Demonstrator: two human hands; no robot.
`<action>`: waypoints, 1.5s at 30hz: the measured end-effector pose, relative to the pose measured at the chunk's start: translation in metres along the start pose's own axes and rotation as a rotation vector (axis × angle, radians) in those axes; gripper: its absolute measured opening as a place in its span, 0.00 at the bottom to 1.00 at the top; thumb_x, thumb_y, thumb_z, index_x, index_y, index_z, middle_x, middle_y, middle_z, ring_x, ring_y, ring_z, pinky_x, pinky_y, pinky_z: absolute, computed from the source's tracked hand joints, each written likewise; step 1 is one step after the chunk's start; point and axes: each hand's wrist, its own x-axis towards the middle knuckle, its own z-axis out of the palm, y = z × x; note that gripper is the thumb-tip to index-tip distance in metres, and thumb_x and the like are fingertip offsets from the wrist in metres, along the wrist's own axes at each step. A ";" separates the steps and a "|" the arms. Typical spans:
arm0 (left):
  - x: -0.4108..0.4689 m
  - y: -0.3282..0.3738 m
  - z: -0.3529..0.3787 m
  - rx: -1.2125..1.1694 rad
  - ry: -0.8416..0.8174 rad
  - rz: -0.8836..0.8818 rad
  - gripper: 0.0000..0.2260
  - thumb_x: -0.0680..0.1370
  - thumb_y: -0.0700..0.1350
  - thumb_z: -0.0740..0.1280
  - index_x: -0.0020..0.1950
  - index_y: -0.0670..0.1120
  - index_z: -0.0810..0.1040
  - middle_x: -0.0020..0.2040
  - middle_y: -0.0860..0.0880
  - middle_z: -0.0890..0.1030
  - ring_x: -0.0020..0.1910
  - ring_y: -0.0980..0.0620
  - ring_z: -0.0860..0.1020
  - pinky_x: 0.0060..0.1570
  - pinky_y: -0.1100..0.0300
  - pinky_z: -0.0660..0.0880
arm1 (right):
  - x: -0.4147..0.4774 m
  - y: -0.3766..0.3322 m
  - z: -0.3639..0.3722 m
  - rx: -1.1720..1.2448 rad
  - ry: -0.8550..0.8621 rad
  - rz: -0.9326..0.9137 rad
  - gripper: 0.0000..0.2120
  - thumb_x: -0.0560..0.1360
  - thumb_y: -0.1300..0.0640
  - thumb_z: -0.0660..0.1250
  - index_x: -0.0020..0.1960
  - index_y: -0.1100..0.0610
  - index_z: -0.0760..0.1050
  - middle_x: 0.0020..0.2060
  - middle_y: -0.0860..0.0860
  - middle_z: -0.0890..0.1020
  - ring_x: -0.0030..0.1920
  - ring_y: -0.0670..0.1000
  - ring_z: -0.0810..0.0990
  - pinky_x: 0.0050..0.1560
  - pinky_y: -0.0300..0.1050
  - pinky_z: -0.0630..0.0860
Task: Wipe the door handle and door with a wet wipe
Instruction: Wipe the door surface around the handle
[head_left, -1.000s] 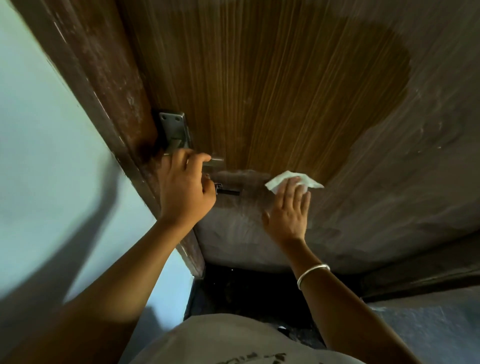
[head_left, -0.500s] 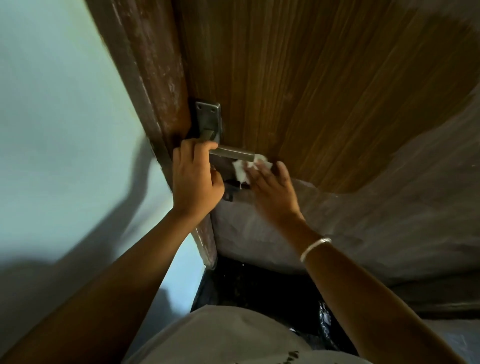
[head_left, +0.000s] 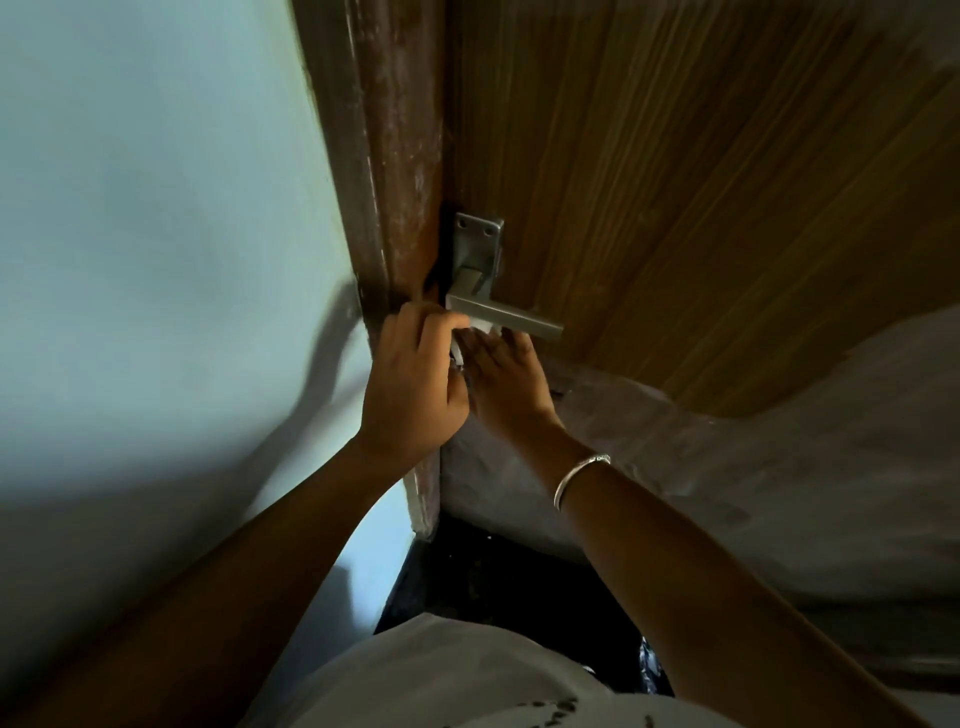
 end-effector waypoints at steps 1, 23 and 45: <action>0.000 0.001 0.000 -0.008 -0.004 0.024 0.16 0.66 0.34 0.62 0.53 0.39 0.75 0.50 0.37 0.76 0.49 0.38 0.74 0.47 0.54 0.70 | -0.006 0.005 0.001 -0.022 0.007 0.005 0.30 0.79 0.44 0.52 0.75 0.58 0.53 0.74 0.52 0.61 0.74 0.54 0.57 0.72 0.56 0.50; 0.021 0.079 0.048 -0.194 -0.132 0.335 0.15 0.67 0.34 0.61 0.53 0.39 0.74 0.50 0.39 0.76 0.49 0.45 0.73 0.51 0.59 0.68 | -0.138 0.126 0.004 0.176 0.428 0.793 0.40 0.74 0.39 0.59 0.72 0.70 0.56 0.70 0.70 0.61 0.70 0.69 0.60 0.70 0.65 0.46; 0.061 0.115 0.013 -0.941 -0.416 -0.071 0.21 0.69 0.43 0.67 0.62 0.50 0.70 0.60 0.49 0.76 0.58 0.57 0.75 0.53 0.63 0.75 | -0.129 0.125 -0.139 2.473 0.748 0.567 0.10 0.72 0.66 0.63 0.45 0.57 0.82 0.45 0.57 0.84 0.47 0.56 0.83 0.46 0.50 0.81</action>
